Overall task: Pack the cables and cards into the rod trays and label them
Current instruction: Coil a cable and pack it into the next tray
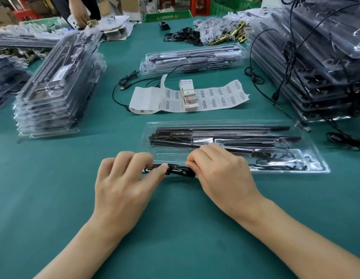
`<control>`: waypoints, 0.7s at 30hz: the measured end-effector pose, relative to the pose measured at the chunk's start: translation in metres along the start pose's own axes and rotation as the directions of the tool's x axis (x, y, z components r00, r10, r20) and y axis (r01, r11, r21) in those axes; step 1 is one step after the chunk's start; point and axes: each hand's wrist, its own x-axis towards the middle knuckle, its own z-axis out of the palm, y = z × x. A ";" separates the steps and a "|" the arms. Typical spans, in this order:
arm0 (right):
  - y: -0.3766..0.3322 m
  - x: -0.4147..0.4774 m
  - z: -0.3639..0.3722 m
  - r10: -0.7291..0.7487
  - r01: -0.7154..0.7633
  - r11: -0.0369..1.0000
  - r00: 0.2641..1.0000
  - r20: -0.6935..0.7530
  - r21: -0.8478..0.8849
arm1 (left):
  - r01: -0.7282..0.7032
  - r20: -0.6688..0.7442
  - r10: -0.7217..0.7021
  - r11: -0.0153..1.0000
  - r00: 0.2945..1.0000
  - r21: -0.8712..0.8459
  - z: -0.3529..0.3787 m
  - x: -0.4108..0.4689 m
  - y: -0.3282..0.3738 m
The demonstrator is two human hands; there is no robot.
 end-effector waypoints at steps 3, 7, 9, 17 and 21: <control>-0.001 0.001 0.000 0.000 0.000 1.000 1.000 0.003 -0.006 | -0.026 0.089 0.023 0.999 0.996 0.032 0.001 -0.006 0.003; -0.002 0.004 -0.001 0.018 -0.018 0.999 1.000 0.004 -0.046 | -0.025 0.144 0.022 1.000 0.989 0.018 -0.001 -0.008 0.005; -0.003 0.003 -0.001 0.027 -0.026 0.999 1.000 0.012 -0.046 | -0.025 0.141 0.024 1.000 0.990 0.001 -0.002 -0.008 0.006; -0.004 0.004 -0.002 0.066 -0.066 0.997 0.998 0.004 0.029 | 0.009 0.107 -0.004 0.999 0.994 -0.047 -0.001 -0.006 0.005; -0.003 0.003 -0.001 0.061 -0.061 0.998 0.998 -0.001 0.020 | 0.063 0.080 -0.059 0.996 0.995 -0.057 0.002 -0.002 0.004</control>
